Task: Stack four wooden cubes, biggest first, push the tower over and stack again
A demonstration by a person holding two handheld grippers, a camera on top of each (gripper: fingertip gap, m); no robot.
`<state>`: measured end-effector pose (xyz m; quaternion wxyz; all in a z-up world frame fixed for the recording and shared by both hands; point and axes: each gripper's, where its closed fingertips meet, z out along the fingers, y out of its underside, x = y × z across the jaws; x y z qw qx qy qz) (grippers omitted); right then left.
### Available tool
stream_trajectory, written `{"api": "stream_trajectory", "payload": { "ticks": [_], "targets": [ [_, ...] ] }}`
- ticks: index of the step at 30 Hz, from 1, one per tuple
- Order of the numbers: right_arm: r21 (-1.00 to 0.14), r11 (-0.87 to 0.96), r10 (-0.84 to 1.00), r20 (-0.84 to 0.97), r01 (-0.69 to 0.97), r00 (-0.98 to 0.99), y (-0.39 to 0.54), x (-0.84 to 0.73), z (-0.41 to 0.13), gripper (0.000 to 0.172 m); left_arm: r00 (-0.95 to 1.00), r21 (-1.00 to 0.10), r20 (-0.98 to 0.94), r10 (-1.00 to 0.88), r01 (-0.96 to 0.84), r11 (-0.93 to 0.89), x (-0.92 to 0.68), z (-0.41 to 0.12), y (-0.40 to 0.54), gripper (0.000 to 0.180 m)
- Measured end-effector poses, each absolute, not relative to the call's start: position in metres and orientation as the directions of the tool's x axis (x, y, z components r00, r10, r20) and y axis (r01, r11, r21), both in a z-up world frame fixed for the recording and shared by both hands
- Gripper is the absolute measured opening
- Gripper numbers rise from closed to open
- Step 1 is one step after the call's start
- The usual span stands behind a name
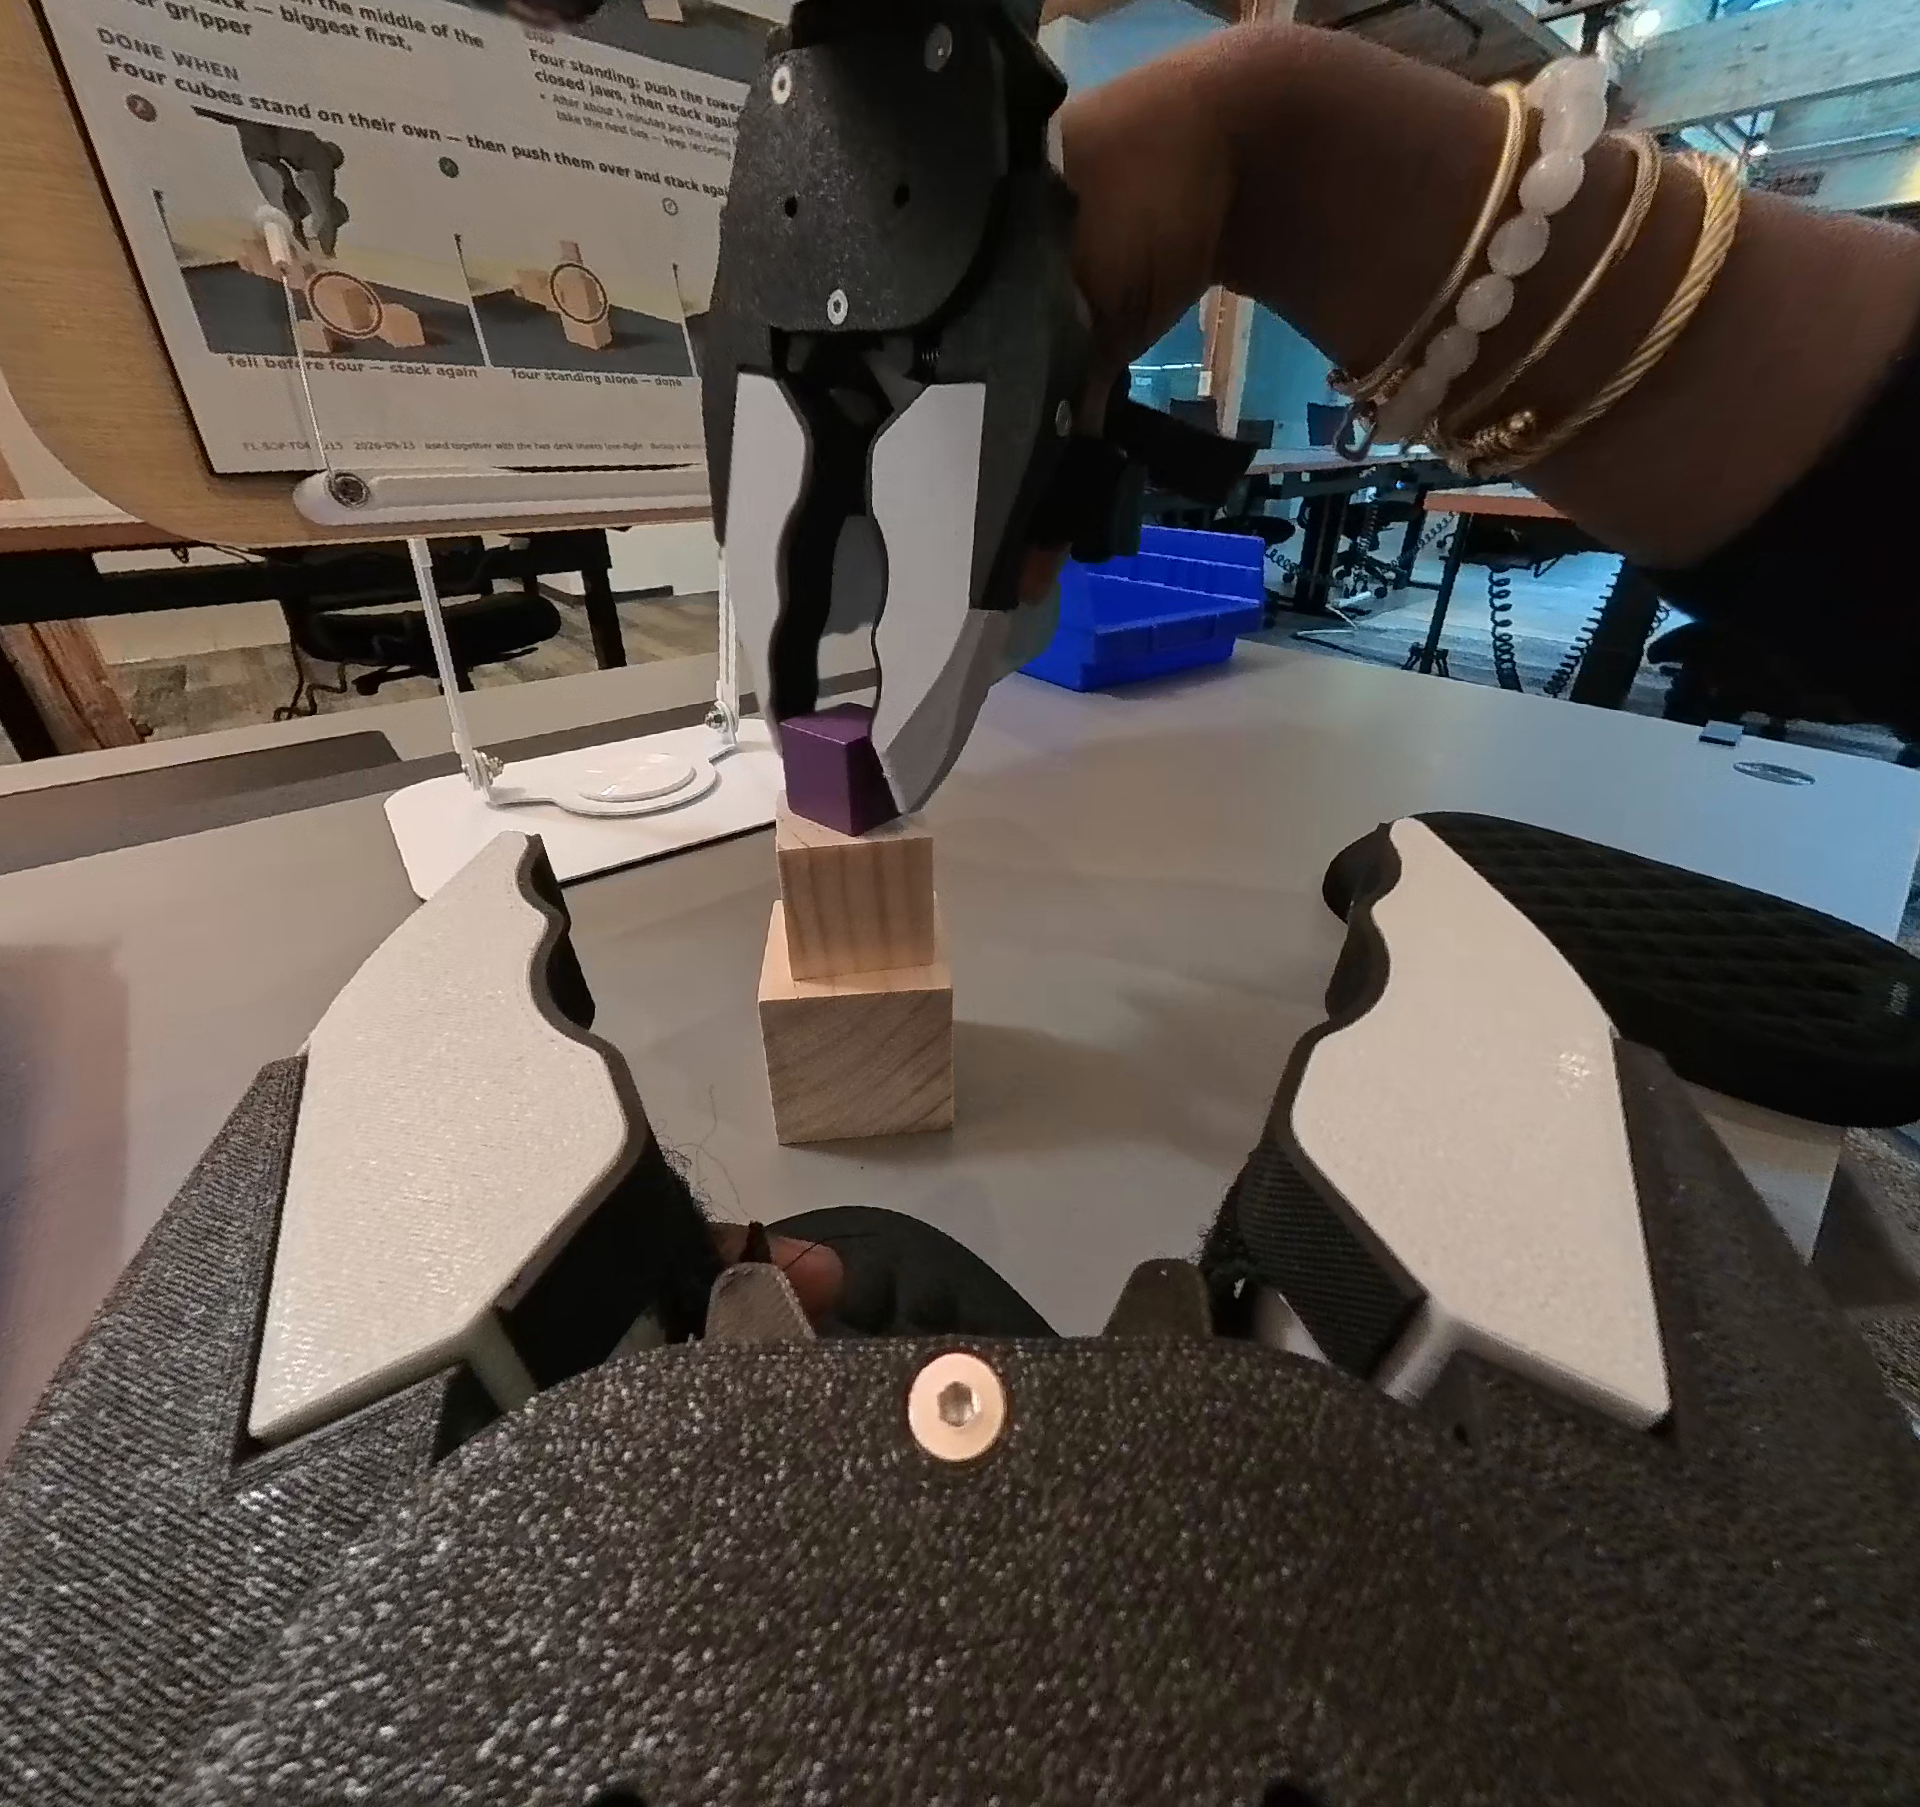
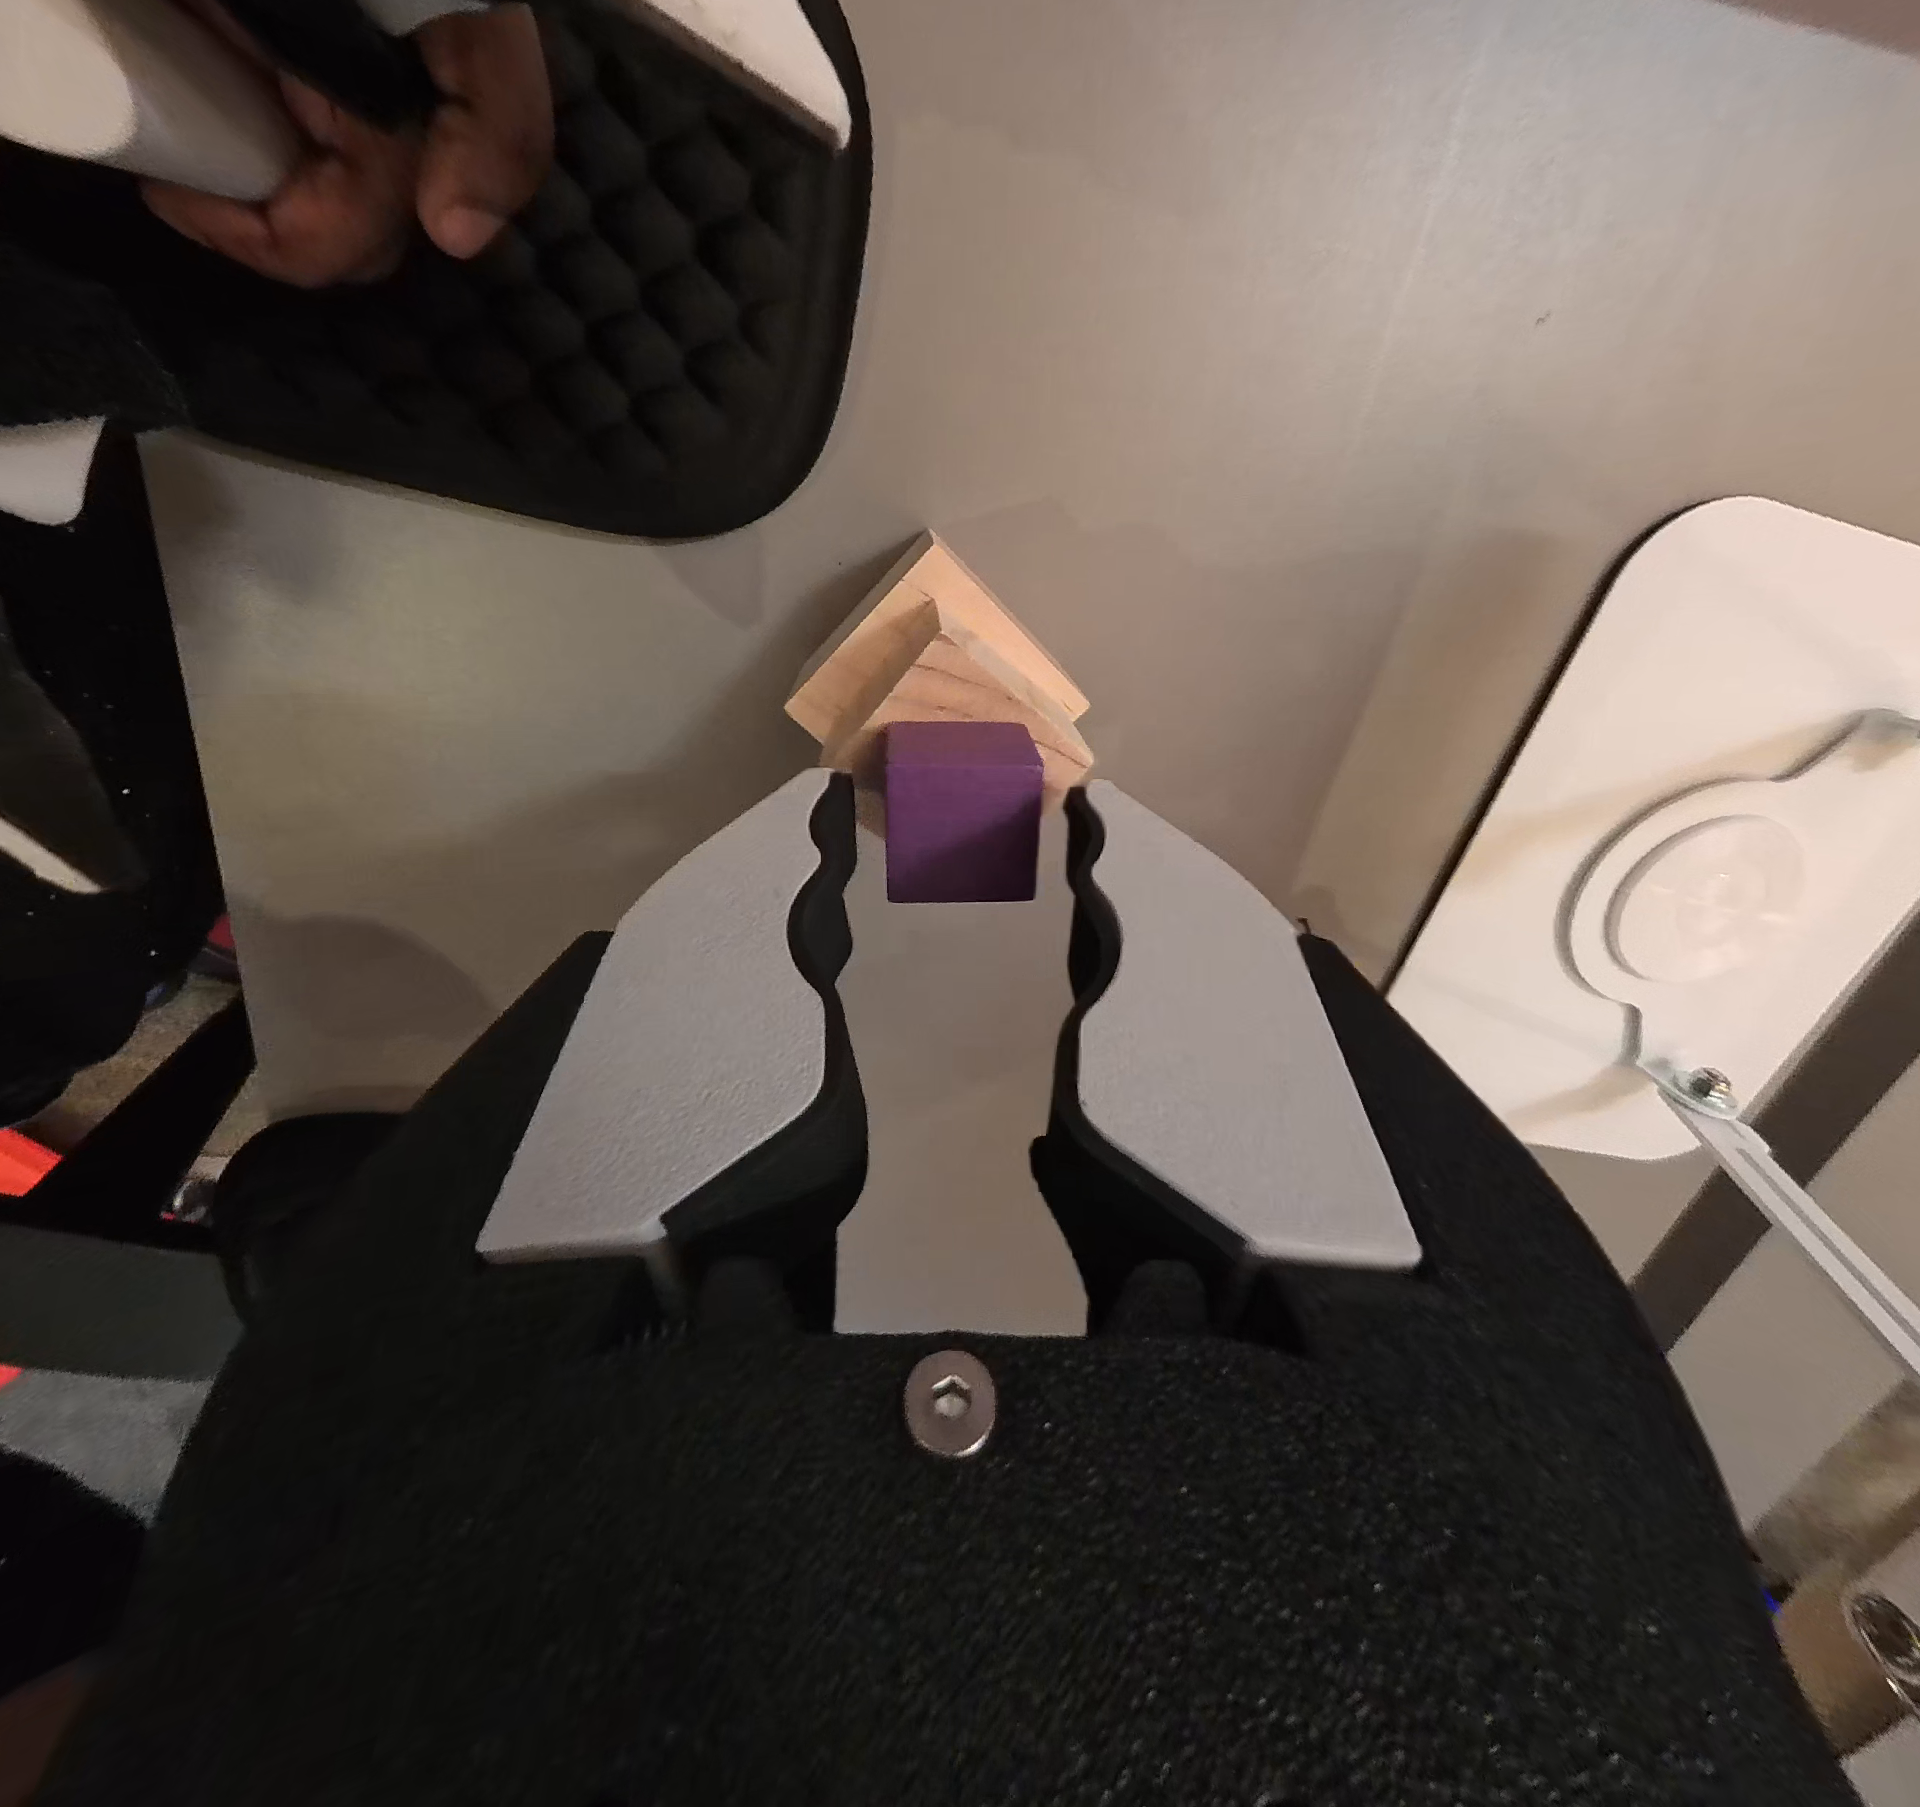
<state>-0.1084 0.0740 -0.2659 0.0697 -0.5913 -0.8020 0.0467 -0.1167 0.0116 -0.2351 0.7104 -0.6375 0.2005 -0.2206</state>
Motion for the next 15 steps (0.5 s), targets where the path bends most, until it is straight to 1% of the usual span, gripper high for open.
{"api": "stream_trajectory", "payload": {
  "ticks": [3,6,9,15],
  "targets": [
    [-0.193,0.287,0.958,0.060,0.938,-0.281,0.074,-0.111,-0.262,0.053,0.820,-0.994,-0.005,-0.573,0.057,0.090,-0.116,-0.235,0.011,0.138],
    [-0.278,0.275,0.961,0.063,0.920,-0.268,0.068,-0.115,-0.250,0.061,0.819,-0.994,-0.007,-0.573,0.055,0.092,-0.116,-0.235,0.011,0.138],
    [-0.363,0.279,0.960,0.109,0.889,-0.256,0.064,-0.114,-0.235,0.068,0.819,-0.994,-0.003,-0.574,0.059,0.090,-0.116,-0.235,0.011,0.138],
    [-0.458,0.282,0.959,0.163,0.843,-0.233,0.050,-0.096,-0.211,0.082,0.819,-0.994,-0.003,-0.573,0.059,0.089,-0.116,-0.235,0.012,0.139]
  ]
}}
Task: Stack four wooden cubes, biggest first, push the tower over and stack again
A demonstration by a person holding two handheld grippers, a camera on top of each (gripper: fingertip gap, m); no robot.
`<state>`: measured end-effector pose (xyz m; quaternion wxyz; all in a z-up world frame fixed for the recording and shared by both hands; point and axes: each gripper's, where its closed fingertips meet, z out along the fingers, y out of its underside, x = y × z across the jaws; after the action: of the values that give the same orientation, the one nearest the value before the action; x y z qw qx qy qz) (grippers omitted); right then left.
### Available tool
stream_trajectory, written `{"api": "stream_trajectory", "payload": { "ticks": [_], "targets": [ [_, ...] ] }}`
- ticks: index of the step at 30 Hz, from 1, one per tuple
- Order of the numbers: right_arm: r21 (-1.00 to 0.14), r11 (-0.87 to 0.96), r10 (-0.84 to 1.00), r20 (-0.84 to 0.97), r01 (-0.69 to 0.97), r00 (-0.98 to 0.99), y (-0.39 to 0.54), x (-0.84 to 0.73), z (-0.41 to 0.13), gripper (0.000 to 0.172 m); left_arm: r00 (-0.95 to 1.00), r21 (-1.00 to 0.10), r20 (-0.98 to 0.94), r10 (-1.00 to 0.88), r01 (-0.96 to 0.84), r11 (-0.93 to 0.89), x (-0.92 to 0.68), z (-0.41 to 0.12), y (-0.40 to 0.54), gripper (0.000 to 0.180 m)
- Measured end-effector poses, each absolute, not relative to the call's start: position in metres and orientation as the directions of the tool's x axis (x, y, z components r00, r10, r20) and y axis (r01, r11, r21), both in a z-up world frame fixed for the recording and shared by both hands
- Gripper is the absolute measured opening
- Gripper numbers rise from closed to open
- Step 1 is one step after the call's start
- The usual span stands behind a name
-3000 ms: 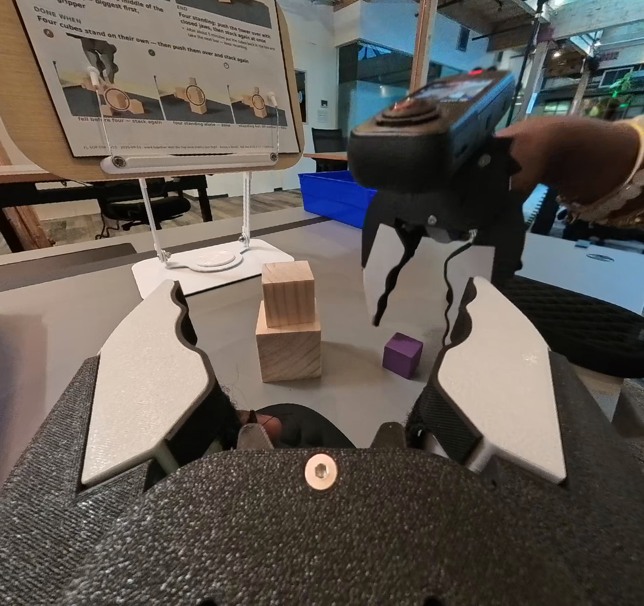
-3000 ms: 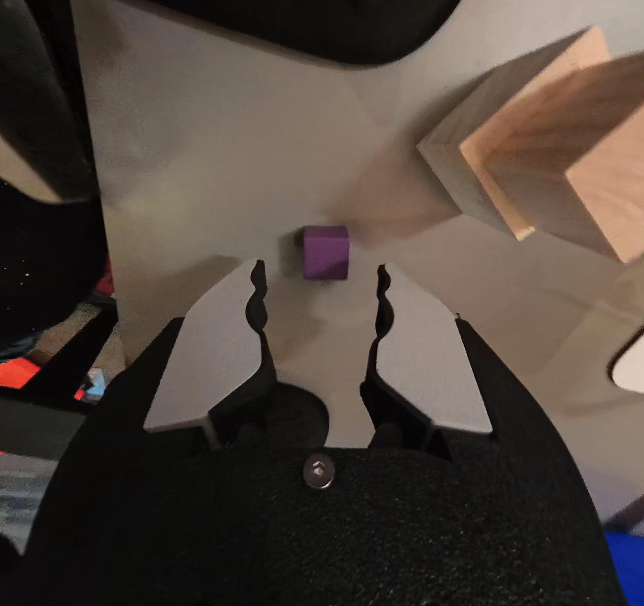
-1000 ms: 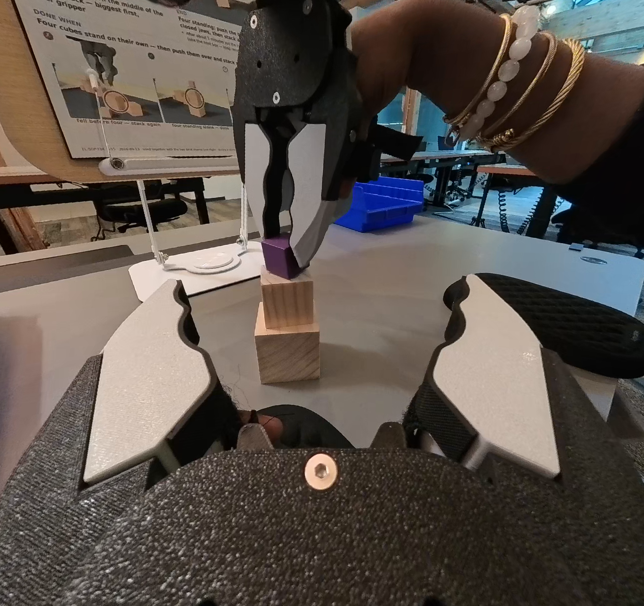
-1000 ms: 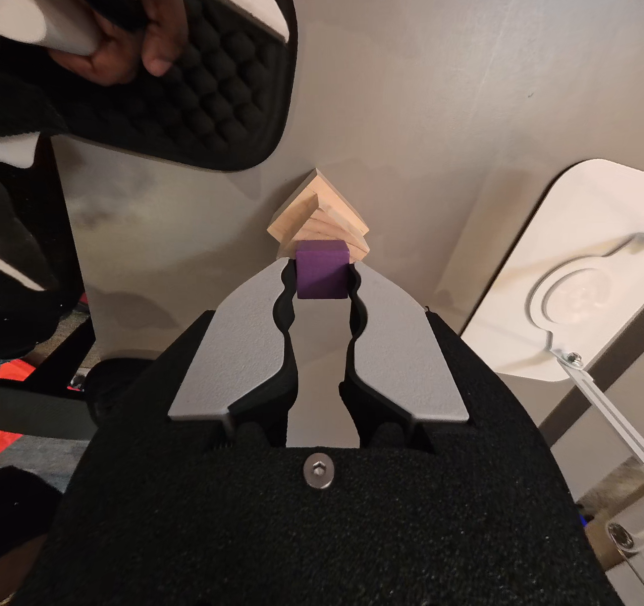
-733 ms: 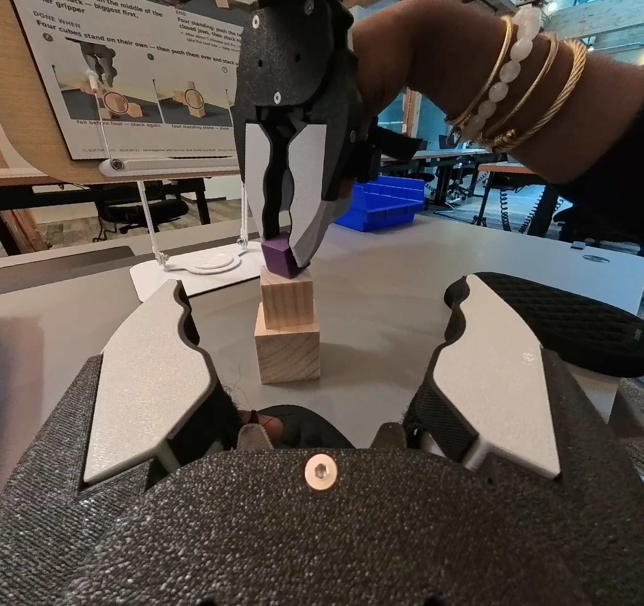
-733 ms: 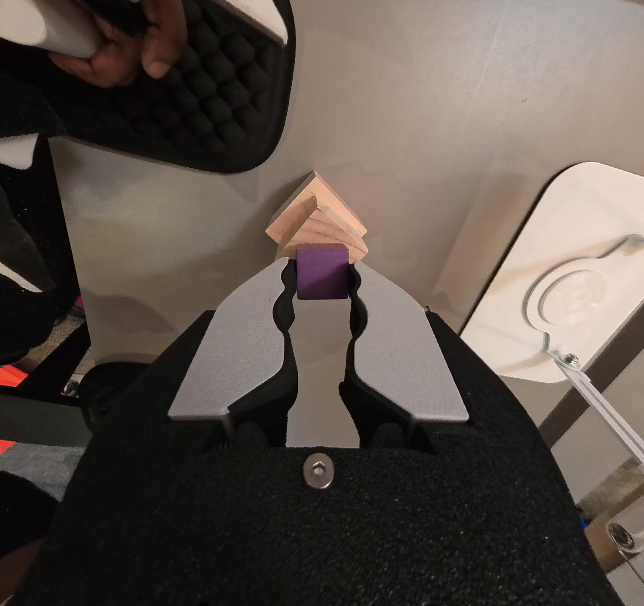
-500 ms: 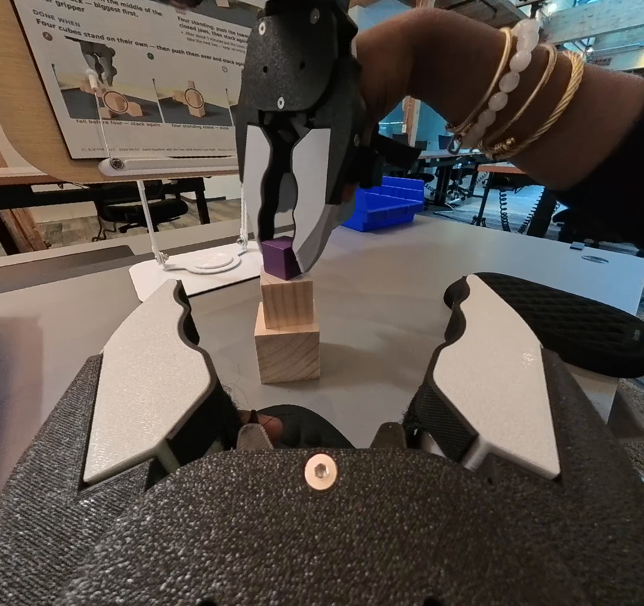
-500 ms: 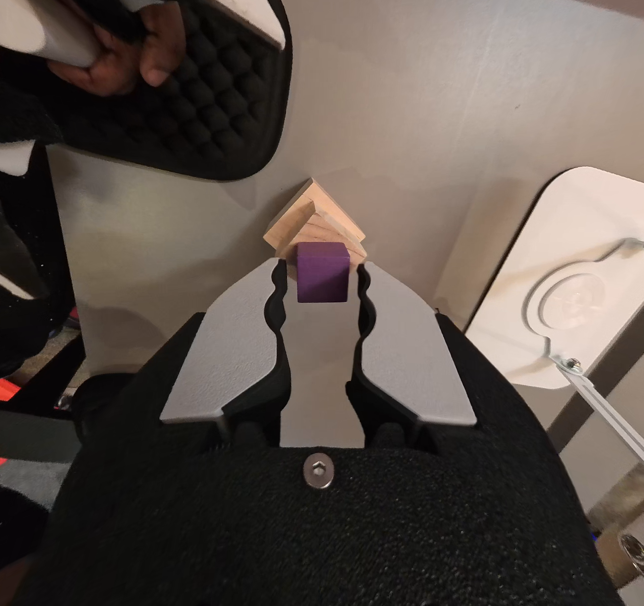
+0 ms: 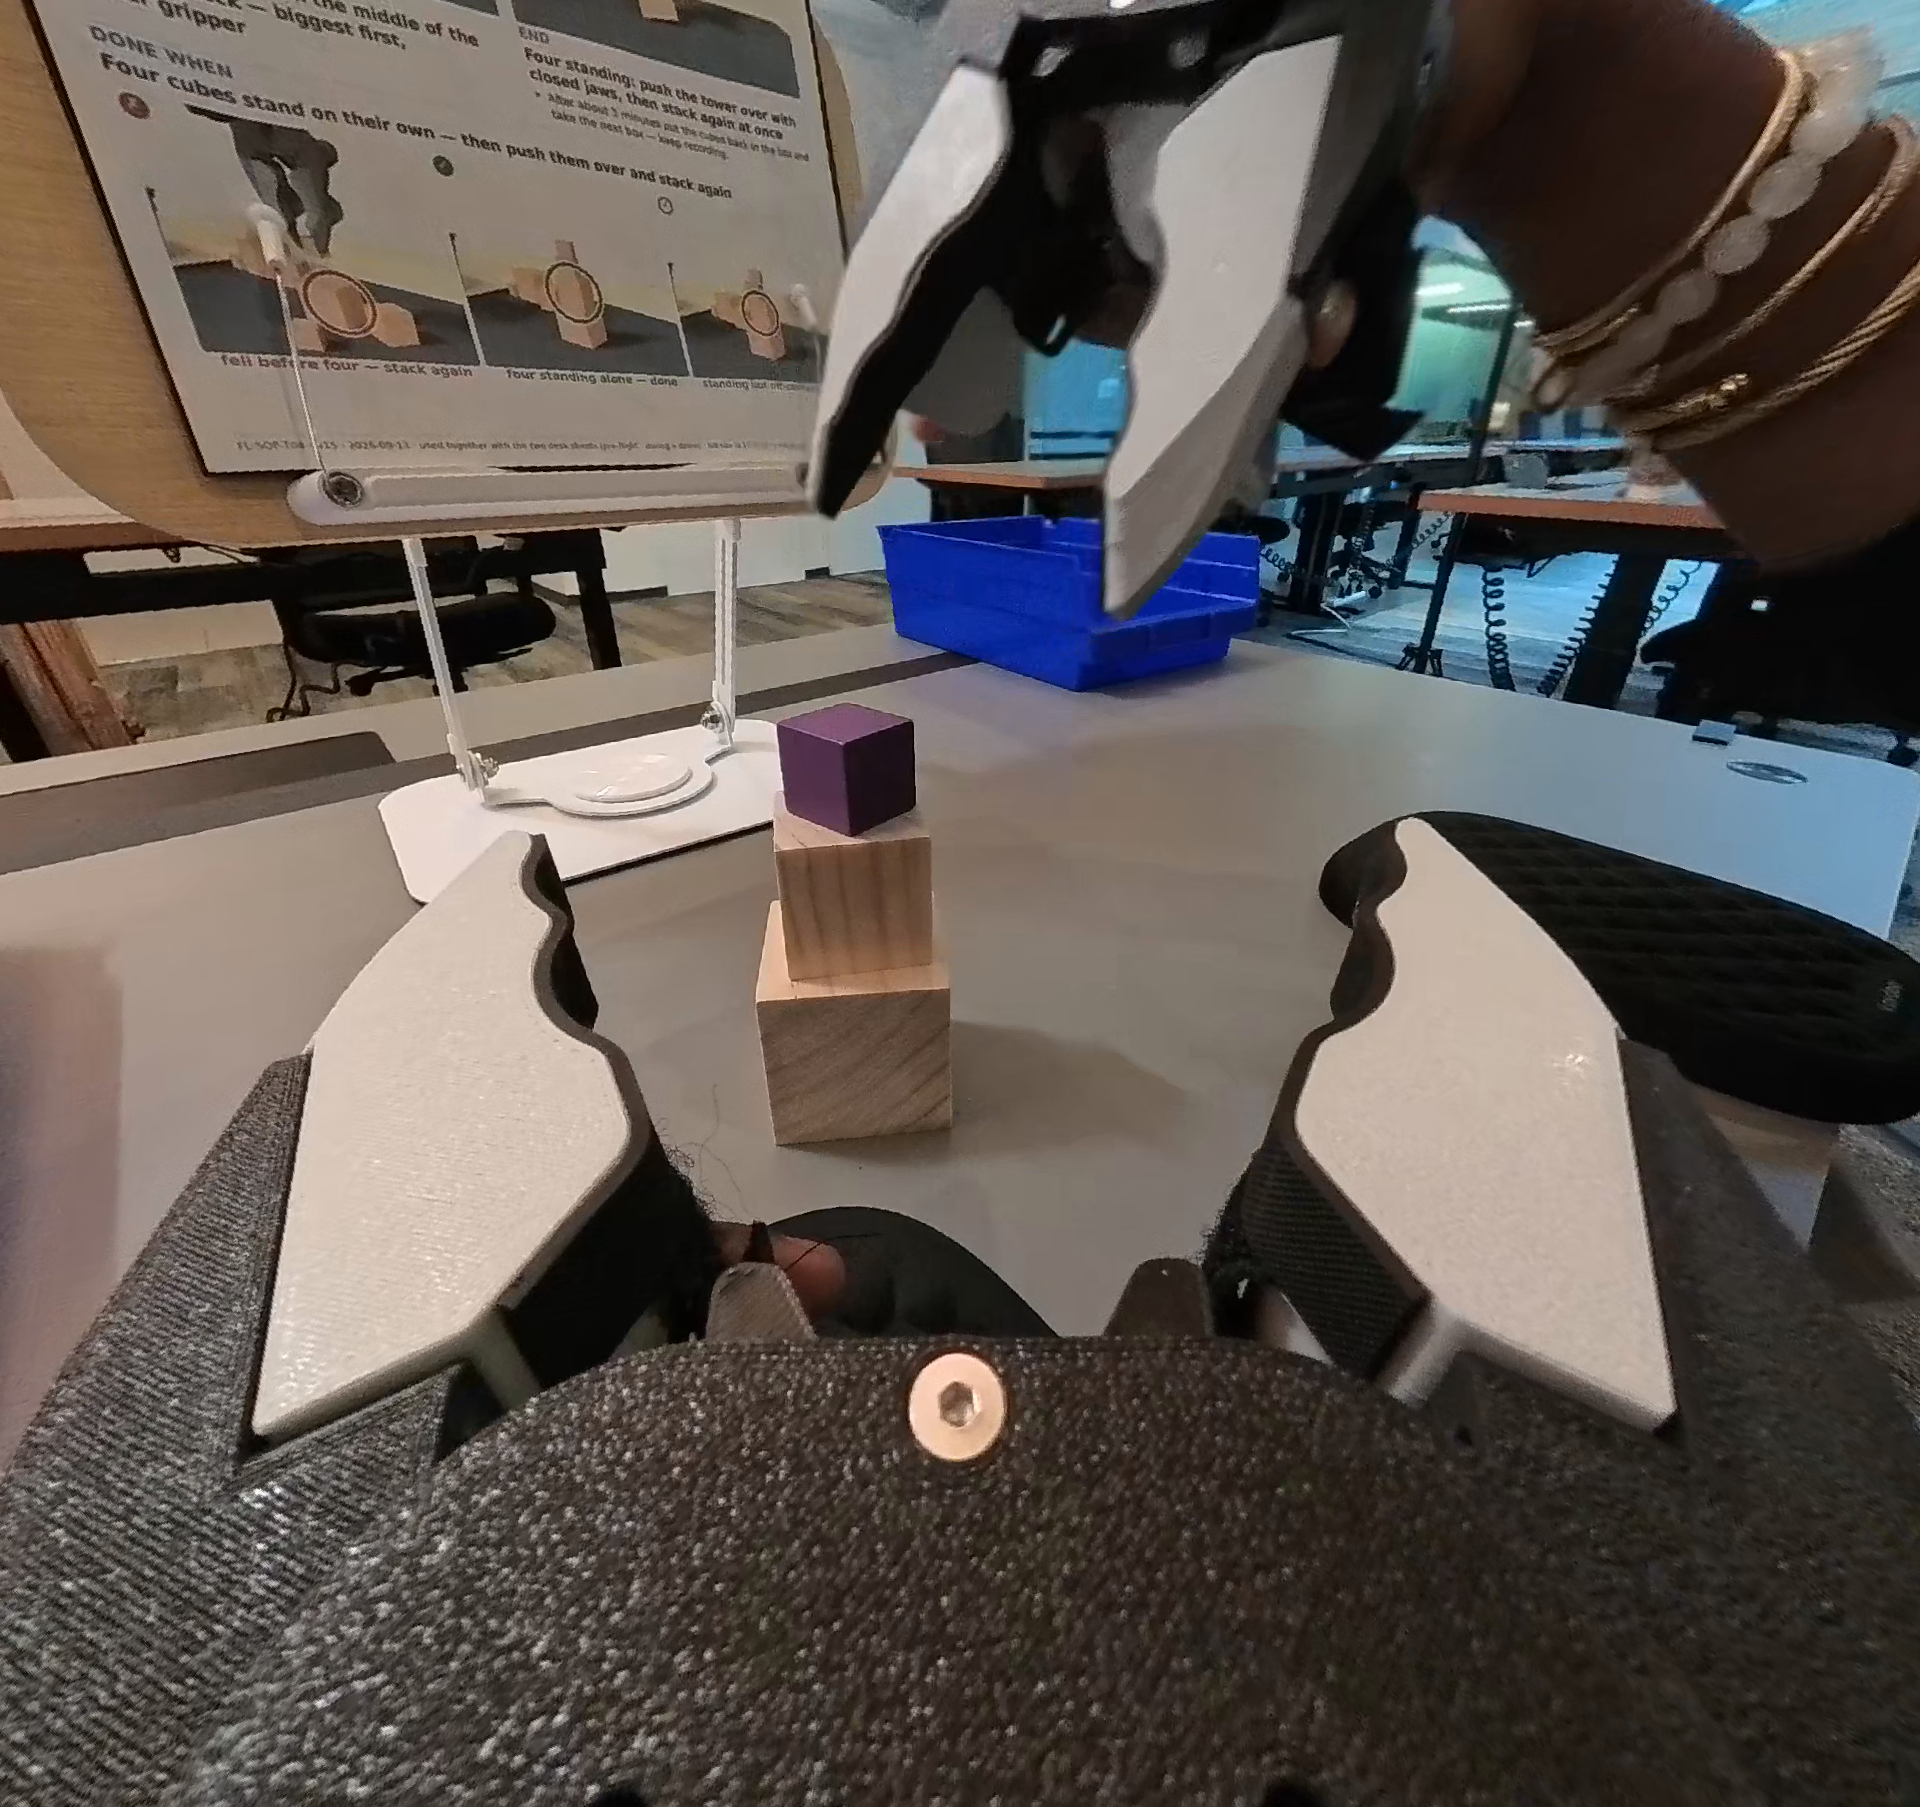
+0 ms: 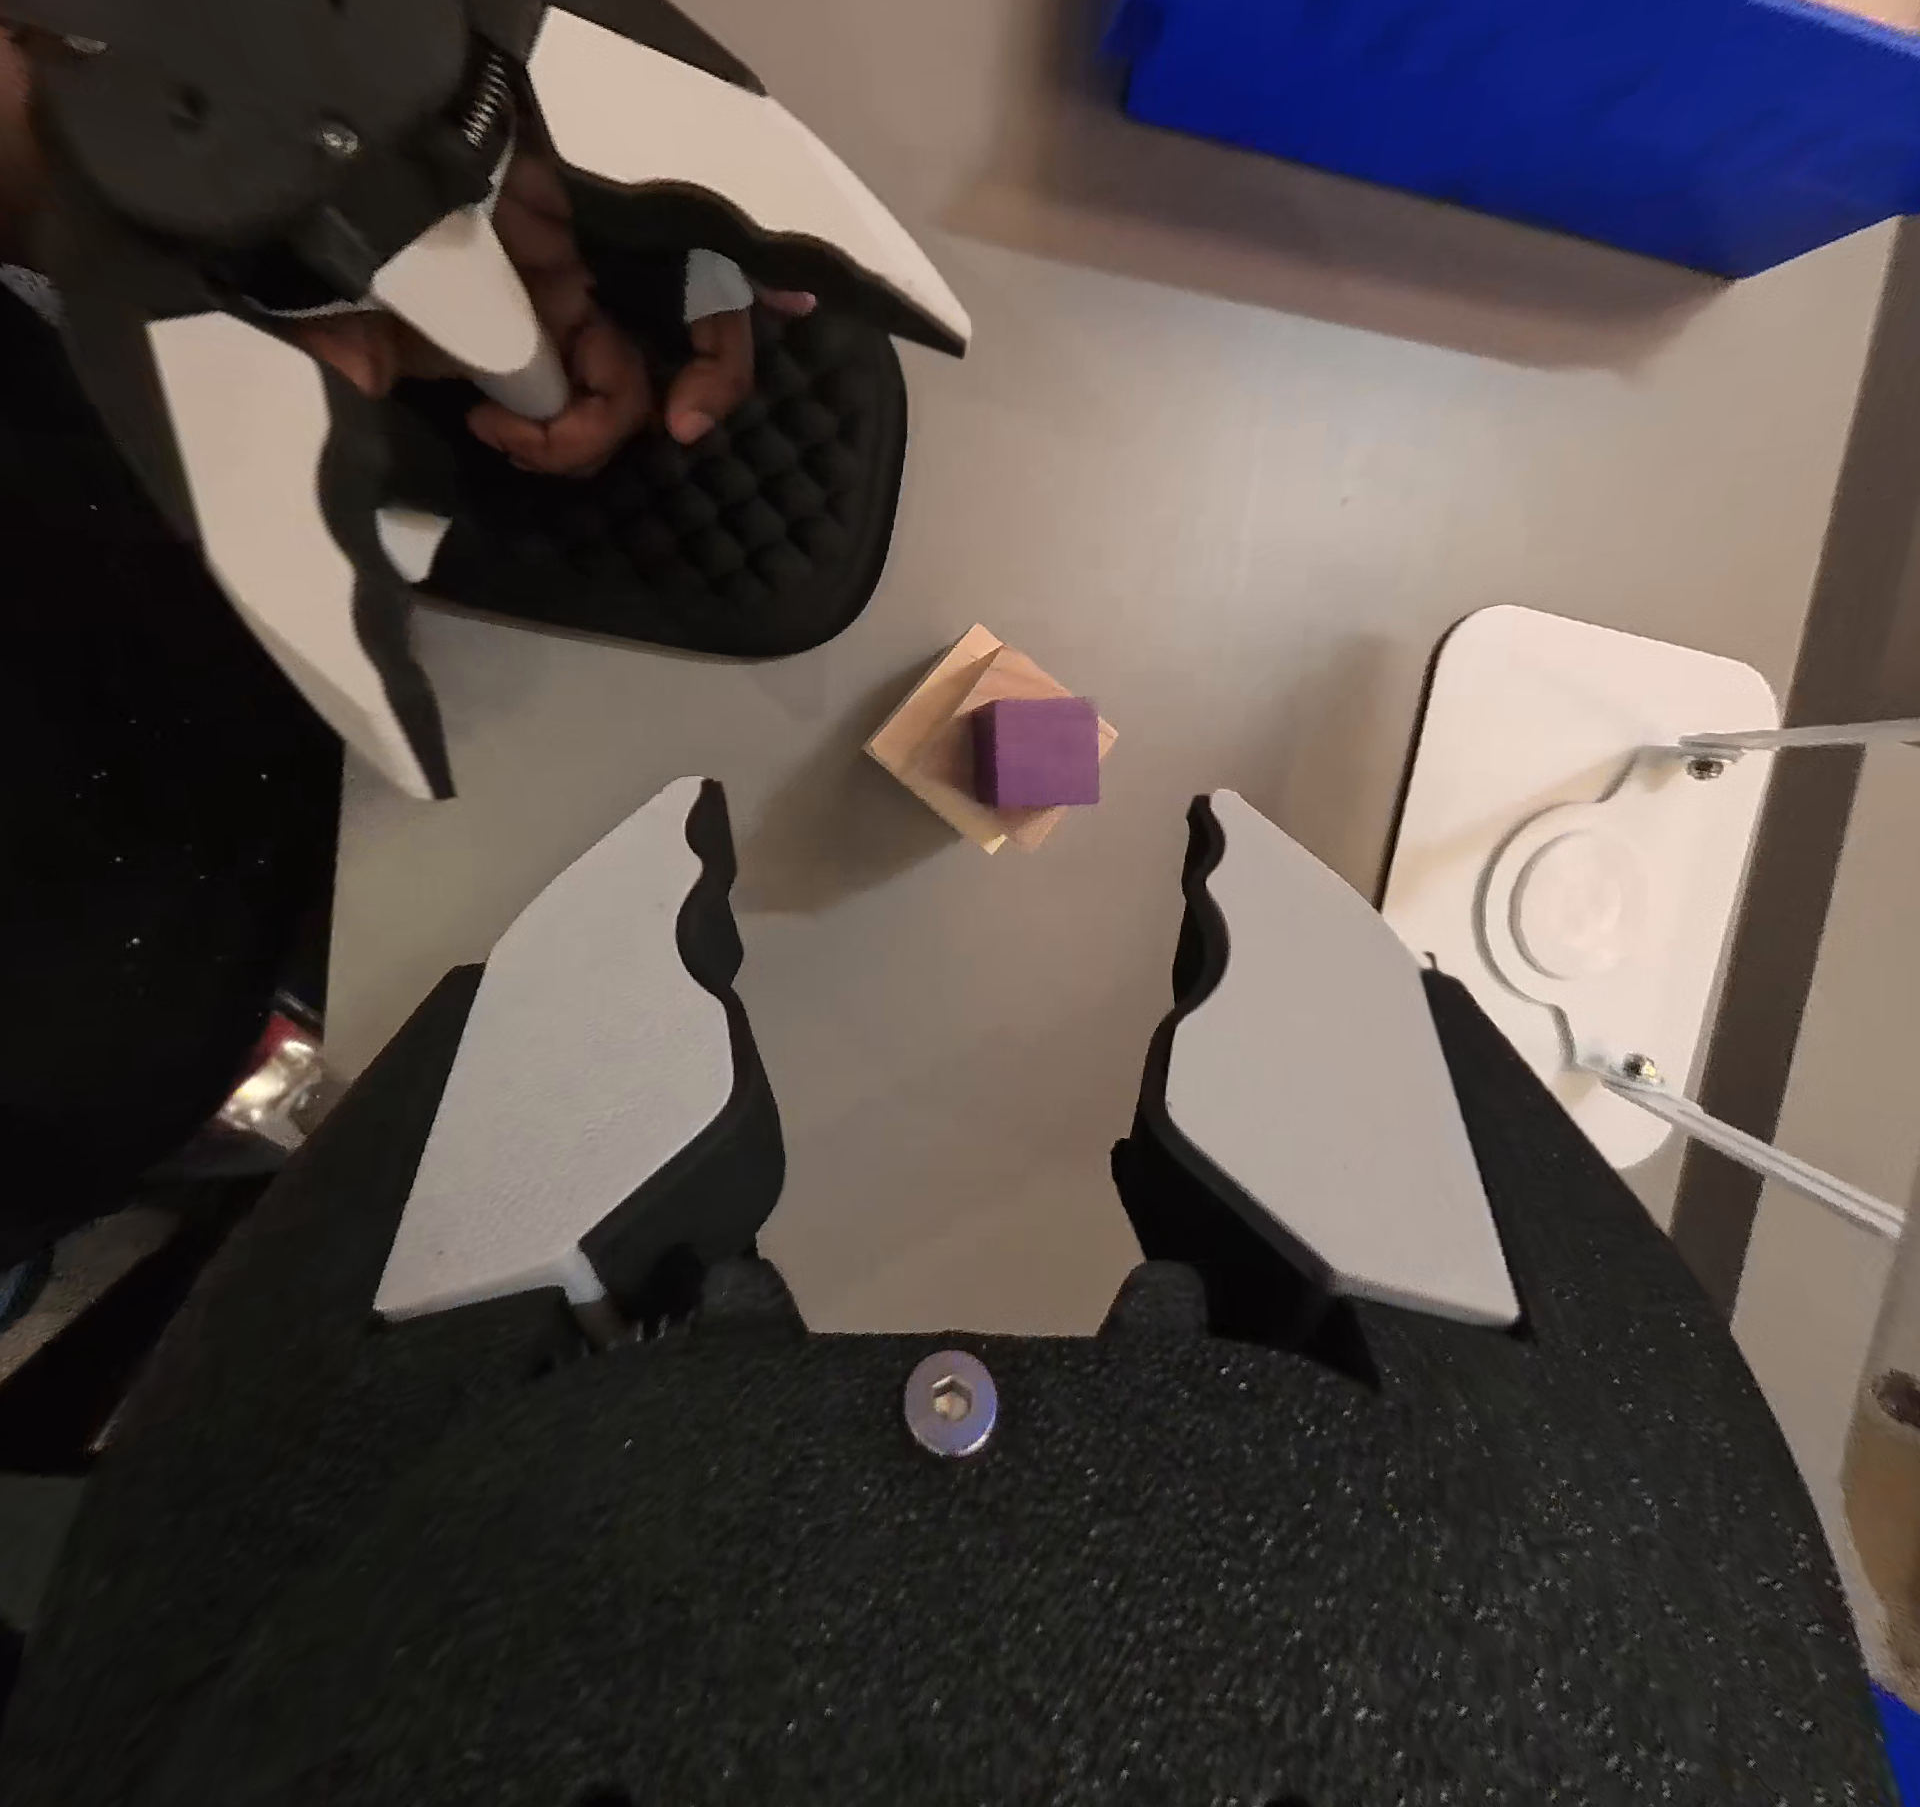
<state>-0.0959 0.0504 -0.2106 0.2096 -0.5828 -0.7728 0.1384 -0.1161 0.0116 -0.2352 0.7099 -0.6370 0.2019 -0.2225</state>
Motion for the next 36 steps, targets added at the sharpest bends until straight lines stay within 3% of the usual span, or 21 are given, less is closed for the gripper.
{"api": "stream_trajectory", "payload": {
  "ticks": [3,9,15,26,30,36],
  "targets": [
    [-0.483,0.275,0.960,0.186,0.831,-0.210,0.043,-0.084,-0.206,0.082,0.820,-0.994,-0.005,-0.572,0.056,0.089,-0.116,-0.235,0.012,0.139],
    [-0.545,0.205,0.977,0.166,0.813,-0.134,0.023,-0.062,-0.211,0.063,0.822,-0.995,-0.018,-0.569,0.042,0.092,-0.115,-0.236,0.012,0.138],
    [-0.551,0.123,0.989,0.140,0.825,-0.053,0.004,-0.040,-0.237,0.064,0.821,-0.996,-0.009,-0.571,0.047,0.082,-0.115,-0.237,0.013,0.138],
    [-0.717,-0.061,0.983,-0.164,0.694,-0.083,-0.124,-0.046,-0.282,0.061,0.814,-0.993,0.023,-0.580,0.086,0.080,-0.118,-0.234,0.013,0.136],
    [-0.665,-0.101,0.983,-0.182,0.740,-0.029,-0.164,-0.041,-0.329,0.054,0.804,-0.992,0.024,-0.594,0.091,0.083,-0.117,-0.234,0.011,0.135],
    [-0.533,-0.088,0.995,-0.010,0.841,0.098,-0.184,-0.024,-0.427,0.036,0.802,-0.994,-0.032,-0.597,0.035,0.100,-0.111,-0.236,0.009,0.132]
  ]
}}
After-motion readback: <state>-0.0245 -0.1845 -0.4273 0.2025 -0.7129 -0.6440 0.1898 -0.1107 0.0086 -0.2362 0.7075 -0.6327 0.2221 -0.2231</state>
